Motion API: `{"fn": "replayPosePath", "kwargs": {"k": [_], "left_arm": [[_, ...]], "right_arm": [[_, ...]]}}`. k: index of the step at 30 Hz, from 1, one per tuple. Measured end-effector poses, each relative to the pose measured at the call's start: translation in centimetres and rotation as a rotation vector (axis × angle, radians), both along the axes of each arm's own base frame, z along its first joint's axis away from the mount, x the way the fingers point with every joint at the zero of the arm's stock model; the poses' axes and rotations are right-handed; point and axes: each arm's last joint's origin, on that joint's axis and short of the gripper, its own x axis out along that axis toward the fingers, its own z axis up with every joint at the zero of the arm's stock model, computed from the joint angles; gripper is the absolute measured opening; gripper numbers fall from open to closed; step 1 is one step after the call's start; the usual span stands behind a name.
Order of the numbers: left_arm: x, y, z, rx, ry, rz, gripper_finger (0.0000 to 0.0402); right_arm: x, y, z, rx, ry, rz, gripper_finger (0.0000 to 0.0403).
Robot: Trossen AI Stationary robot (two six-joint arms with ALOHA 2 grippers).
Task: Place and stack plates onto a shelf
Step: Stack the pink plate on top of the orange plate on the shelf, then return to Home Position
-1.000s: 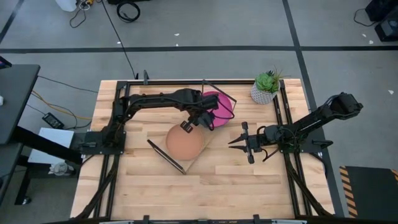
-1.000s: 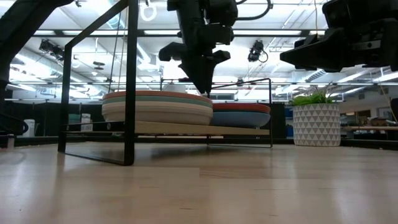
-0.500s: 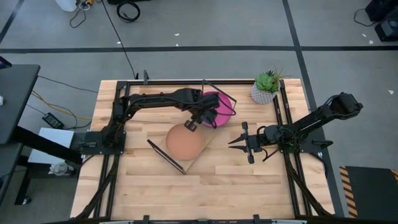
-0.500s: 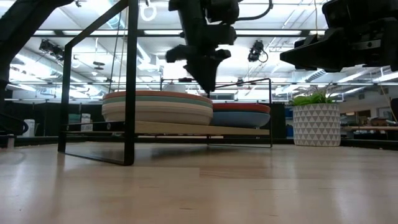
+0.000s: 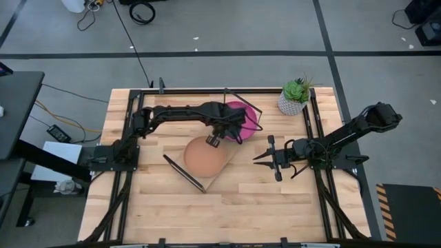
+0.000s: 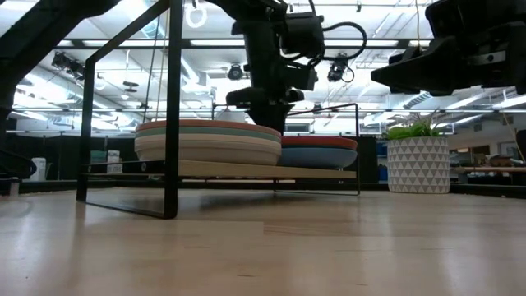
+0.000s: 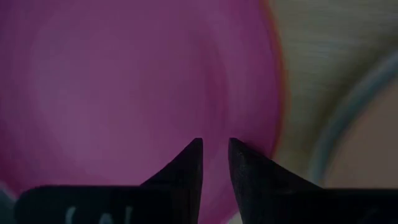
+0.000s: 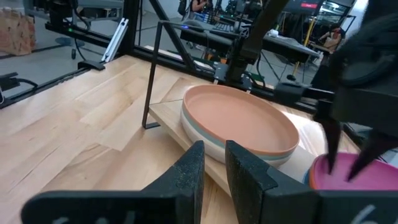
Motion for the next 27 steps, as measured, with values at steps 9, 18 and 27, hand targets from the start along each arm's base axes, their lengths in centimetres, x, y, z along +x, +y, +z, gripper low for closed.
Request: {"fn": "replayPosePath", "kwargs": {"k": [9,18,27], "left_arm": [[-0.5,-1.8,-0.1,-0.056,0.073,-0.043,0.0082],[-1.5,-1.6,3.3,-0.324,-0.068,0.087,0.0081],[-4.0,-0.4,3.8,-0.467,-0.121,0.131,0.0031]], "right_arm": [[0.0,0.1,0.1,-0.003,-0.006,0.006,0.0071],[-0.3,0.0,0.9,0.078,-0.047,-0.002,0.0069],[-1.9,-0.6,1.5,0.072,-0.065,-0.008,0.0044]]}}
